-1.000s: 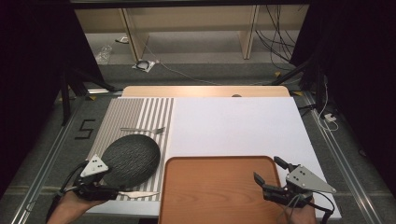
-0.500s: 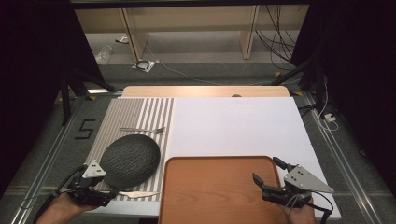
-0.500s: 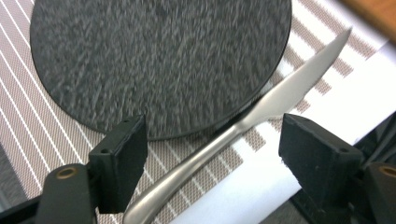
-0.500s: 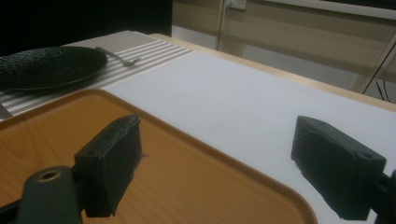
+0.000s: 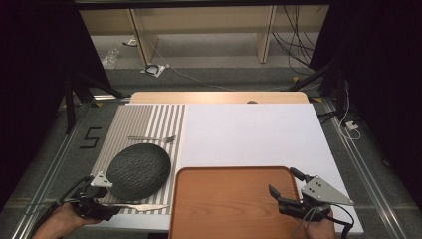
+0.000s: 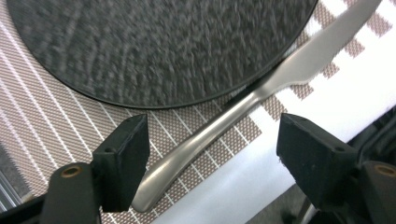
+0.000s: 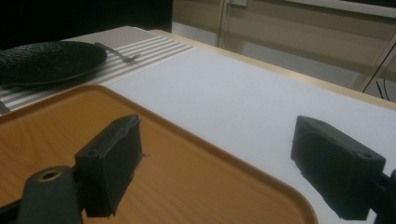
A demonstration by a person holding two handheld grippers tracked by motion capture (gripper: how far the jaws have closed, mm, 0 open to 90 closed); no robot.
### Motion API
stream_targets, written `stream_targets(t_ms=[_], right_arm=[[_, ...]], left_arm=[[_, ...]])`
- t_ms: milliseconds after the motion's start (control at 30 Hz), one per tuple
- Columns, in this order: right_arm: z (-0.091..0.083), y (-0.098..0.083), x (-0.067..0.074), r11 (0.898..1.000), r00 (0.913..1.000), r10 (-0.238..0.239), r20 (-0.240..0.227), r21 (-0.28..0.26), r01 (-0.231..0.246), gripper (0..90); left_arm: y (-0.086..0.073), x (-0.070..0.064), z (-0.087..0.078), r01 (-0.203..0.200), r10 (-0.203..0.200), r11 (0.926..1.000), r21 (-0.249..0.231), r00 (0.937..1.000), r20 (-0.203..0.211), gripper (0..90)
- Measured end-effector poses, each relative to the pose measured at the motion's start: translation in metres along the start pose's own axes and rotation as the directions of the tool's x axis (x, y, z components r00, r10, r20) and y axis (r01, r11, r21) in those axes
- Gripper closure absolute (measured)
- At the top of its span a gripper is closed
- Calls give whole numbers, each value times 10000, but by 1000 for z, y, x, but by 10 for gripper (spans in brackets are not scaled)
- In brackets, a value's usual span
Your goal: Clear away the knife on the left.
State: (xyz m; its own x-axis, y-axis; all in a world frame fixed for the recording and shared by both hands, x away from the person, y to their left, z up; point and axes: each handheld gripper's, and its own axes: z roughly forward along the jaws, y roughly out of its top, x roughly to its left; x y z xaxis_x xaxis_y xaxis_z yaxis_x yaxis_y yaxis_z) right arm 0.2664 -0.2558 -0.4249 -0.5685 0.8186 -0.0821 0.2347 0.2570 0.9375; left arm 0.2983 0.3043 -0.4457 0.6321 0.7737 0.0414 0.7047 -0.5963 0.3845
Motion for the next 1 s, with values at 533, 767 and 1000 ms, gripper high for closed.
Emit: stream_targets(t_ms=[533, 767, 1000], right_arm=[[1, -1, 0, 9999, 10000, -46, -22, 143, 46, 175], [2, -1, 0, 9999, 10000, -52, -39, 136, 52, 175], [2, -1, 0, 9997, 9999, -76, -73, 216, 77, 176]], left_arm=[[8, 12, 21, -94, 56, 9938, 1104, 9994, 348, 301], [10, 11, 27, -542, 430, 9868, 1528, 9962, 757, 344], [14, 3, 27, -1075, 957, 9764, 1874, 9929, 707, 417]])
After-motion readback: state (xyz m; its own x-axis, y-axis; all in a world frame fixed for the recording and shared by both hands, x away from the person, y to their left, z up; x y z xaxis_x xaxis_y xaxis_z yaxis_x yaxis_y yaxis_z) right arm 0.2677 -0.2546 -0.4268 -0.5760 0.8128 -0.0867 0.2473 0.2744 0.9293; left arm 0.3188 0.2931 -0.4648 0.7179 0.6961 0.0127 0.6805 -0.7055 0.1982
